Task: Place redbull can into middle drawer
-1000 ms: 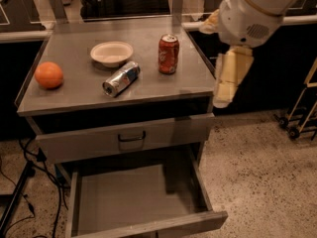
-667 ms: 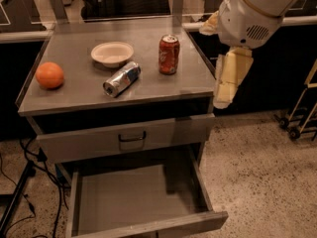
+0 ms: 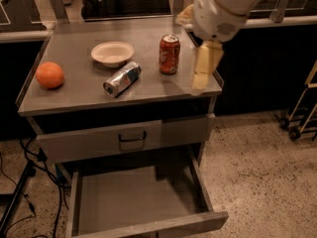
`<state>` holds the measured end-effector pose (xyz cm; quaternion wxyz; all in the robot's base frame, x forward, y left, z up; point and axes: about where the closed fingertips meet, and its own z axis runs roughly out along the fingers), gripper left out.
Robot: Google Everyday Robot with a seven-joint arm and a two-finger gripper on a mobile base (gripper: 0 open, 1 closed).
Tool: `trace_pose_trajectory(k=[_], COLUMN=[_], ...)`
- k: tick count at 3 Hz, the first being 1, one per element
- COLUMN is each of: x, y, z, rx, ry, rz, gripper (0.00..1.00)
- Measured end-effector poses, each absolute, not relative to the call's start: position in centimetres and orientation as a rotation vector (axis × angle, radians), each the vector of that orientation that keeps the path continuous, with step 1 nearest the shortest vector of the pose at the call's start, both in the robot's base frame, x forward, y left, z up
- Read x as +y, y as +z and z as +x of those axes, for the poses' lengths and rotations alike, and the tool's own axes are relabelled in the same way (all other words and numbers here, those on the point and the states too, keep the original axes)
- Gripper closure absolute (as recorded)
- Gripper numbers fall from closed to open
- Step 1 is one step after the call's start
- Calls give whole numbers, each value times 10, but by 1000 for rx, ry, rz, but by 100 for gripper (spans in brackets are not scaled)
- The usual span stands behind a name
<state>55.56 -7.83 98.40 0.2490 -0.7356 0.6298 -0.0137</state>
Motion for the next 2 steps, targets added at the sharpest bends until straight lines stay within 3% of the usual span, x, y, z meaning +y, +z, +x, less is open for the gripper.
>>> trace_pose_trajectory(k=[2], x=[-35], y=[977], z=[620], rx=[1562], ry=[-54], rz=[-2050], gripper=[0])
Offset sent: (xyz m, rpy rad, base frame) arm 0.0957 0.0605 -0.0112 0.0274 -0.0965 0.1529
